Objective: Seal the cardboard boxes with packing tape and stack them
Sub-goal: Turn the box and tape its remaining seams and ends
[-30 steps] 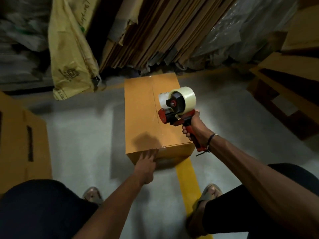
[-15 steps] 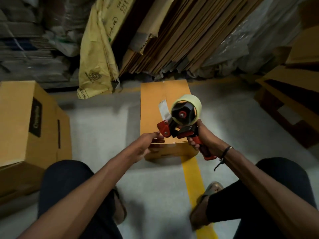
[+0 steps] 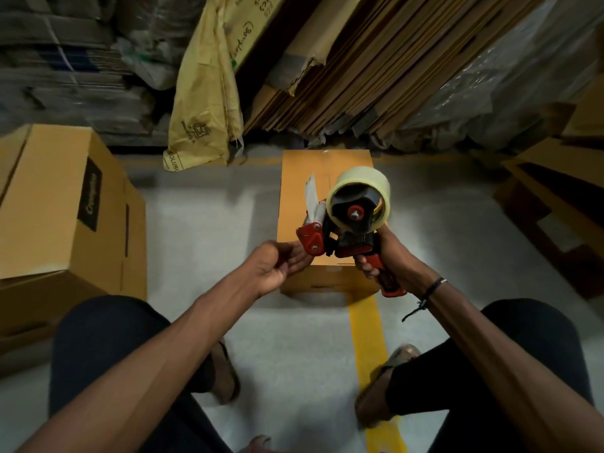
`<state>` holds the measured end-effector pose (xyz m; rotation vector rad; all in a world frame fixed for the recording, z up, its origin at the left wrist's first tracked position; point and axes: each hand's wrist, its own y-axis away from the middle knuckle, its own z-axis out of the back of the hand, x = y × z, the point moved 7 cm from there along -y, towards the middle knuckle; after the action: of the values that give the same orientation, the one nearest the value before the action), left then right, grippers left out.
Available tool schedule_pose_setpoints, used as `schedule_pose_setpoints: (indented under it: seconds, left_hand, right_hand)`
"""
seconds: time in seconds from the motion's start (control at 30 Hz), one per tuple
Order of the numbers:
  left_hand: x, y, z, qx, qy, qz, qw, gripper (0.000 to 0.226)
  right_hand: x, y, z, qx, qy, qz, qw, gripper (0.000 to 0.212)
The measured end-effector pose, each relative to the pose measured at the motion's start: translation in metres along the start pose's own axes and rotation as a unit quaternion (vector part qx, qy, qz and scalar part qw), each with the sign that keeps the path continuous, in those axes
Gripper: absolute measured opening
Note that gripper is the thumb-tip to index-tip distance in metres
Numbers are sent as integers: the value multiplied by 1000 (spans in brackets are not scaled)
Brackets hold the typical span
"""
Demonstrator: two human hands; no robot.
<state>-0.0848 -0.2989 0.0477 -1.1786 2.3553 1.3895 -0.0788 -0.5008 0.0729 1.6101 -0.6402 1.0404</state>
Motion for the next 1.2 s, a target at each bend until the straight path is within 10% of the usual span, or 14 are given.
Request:
schedule_pose_setpoints:
  seconds: [0.5,1.0,1.2]
  left_hand:
    - [14,4,29,-85,-203,-63,974,16]
    - [-39,-71,72,-236,-459,-246,820,15]
    - [-62,-100,143,-250,-475,-202,819,20]
  right_hand:
    - [-33,4,11,9,58,6,998,87]
    - [-47,-76,40,-53,198,2,979,91]
    - [-90,-108,123,-109,230,-48,966,49]
